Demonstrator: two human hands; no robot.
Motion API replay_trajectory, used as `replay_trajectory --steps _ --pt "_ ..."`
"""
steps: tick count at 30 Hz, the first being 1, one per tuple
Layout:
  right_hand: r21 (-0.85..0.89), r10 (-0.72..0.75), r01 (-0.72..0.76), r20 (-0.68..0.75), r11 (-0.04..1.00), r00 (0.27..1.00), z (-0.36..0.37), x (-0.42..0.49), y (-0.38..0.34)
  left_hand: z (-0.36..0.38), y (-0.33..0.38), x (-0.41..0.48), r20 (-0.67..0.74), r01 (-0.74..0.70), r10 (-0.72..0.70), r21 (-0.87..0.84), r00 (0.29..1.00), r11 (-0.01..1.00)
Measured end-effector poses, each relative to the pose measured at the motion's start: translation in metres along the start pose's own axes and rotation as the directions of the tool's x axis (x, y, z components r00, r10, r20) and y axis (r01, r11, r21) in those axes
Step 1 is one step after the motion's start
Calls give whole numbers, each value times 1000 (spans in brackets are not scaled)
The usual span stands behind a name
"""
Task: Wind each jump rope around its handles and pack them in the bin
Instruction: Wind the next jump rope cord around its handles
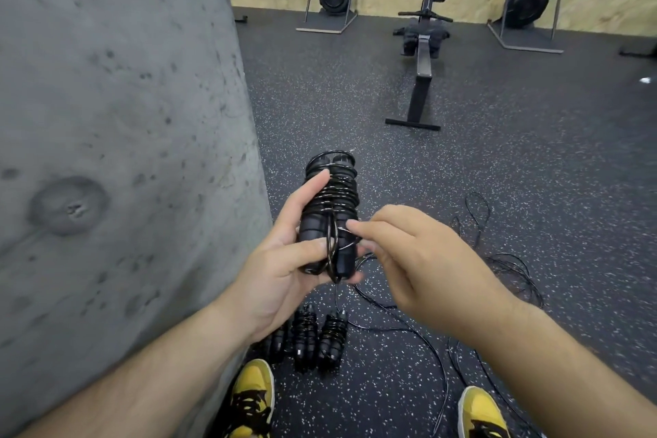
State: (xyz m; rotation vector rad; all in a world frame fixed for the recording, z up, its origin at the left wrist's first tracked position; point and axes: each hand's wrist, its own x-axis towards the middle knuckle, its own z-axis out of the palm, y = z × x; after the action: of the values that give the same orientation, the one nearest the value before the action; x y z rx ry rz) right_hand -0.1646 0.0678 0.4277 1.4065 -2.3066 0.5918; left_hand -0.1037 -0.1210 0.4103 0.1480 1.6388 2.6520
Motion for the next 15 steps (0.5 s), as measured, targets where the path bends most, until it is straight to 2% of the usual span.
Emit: replay_trajectory --steps 5,15 --pt "207 205 -171 -158 963 966 13 0 -12 1 -3 2 -12 -26 27 45 1000 999" --pt "383 406 -311 -198 870 892 30 0 -33 -1 -2 1 -44 -65 66 40 997 997"
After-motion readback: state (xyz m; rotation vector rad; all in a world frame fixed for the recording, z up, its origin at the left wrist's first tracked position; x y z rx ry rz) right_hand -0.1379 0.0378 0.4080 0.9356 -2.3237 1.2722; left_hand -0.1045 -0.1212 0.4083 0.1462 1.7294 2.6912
